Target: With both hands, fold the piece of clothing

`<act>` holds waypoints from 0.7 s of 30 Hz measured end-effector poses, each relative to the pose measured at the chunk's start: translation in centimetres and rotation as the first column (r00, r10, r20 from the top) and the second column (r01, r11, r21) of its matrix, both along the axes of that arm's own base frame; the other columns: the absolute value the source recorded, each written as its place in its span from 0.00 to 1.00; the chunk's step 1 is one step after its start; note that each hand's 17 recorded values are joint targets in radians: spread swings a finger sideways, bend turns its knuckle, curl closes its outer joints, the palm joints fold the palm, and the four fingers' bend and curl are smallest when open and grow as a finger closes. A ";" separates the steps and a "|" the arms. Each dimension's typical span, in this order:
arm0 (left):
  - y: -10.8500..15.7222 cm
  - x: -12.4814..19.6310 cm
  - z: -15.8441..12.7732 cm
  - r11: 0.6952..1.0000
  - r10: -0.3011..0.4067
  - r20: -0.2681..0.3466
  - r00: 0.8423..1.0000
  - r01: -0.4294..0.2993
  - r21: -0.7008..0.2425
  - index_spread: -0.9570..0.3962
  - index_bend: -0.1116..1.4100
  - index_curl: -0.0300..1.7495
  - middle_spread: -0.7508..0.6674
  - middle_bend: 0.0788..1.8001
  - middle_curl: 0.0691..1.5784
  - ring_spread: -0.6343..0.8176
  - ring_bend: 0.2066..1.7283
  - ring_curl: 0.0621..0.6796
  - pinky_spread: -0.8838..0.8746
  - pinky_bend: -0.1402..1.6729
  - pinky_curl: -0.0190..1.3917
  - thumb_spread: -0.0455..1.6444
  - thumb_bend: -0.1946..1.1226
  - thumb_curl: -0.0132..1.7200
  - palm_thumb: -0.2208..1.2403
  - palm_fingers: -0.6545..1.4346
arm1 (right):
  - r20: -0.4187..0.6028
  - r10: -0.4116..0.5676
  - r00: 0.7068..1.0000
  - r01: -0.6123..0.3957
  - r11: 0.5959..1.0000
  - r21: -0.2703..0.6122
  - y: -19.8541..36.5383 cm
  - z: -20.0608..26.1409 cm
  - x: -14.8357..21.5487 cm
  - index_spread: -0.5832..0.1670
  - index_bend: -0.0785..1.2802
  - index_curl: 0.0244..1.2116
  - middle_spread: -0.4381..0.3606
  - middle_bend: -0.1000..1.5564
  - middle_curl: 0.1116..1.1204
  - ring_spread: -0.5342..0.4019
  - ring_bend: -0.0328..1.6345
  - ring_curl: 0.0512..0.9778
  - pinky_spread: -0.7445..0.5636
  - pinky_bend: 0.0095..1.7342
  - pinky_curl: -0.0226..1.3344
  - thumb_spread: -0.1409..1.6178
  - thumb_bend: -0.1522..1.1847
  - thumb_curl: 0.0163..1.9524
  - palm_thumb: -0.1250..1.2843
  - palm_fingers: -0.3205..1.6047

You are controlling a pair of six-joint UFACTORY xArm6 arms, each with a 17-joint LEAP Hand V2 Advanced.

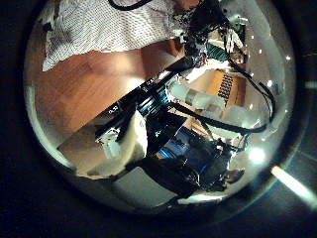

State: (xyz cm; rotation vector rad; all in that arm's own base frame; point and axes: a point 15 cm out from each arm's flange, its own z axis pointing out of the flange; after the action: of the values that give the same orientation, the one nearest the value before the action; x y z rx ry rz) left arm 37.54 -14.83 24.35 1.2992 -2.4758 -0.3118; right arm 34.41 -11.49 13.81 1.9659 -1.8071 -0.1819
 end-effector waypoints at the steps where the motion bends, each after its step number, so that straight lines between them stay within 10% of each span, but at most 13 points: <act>1: -0.1 0.0 -0.6 1.000 0.001 -0.014 1.000 -0.001 0.006 0.73 0.19 0.20 0.65 0.08 0.22 0.60 0.33 0.31 0.74 0.28 0.27 0.74 0.14 0.20 0.42 0.38 | 0.009 -0.003 1.000 0.003 1.000 0.000 -0.3 0.0 0.2 0.13 0.35 0.39 0.13 0.48 0.48 0.21 0.61 0.43 0.19 0.48 0.34 0.64 0.11 0.21 0.69 0.81; 9: -0.5 0.7 -5.0 0.999 0.020 -0.060 0.998 -0.018 0.033 0.73 0.18 0.20 0.63 0.09 0.22 0.59 0.32 0.30 0.73 0.27 0.27 0.74 0.14 0.19 0.42 0.39 | 0.080 -0.099 0.992 0.100 0.995 -0.010 -5.0 0.6 0.0 0.12 0.57 0.58 0.15 0.62 0.63 0.25 0.71 0.54 0.24 0.62 0.43 0.69 0.12 0.24 0.77 0.78; 21: -0.5 1.0 -5.4 1.000 0.017 -0.068 0.998 -0.015 0.026 0.73 0.18 0.20 0.62 0.10 0.23 0.58 0.31 0.29 0.74 0.27 0.26 0.75 0.14 0.20 0.42 0.40 | 0.212 -0.217 0.953 0.223 0.975 -0.005 -11.0 4.6 -0.7 0.13 0.59 0.76 0.18 0.69 0.74 0.28 0.78 0.63 0.29 0.69 0.50 0.76 0.11 0.25 0.78 0.69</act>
State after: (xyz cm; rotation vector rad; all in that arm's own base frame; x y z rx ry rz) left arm 38.50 -15.31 18.95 1.2956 -2.4106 -0.3785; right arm 33.71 -22.46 18.45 1.8180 -2.1523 -0.0166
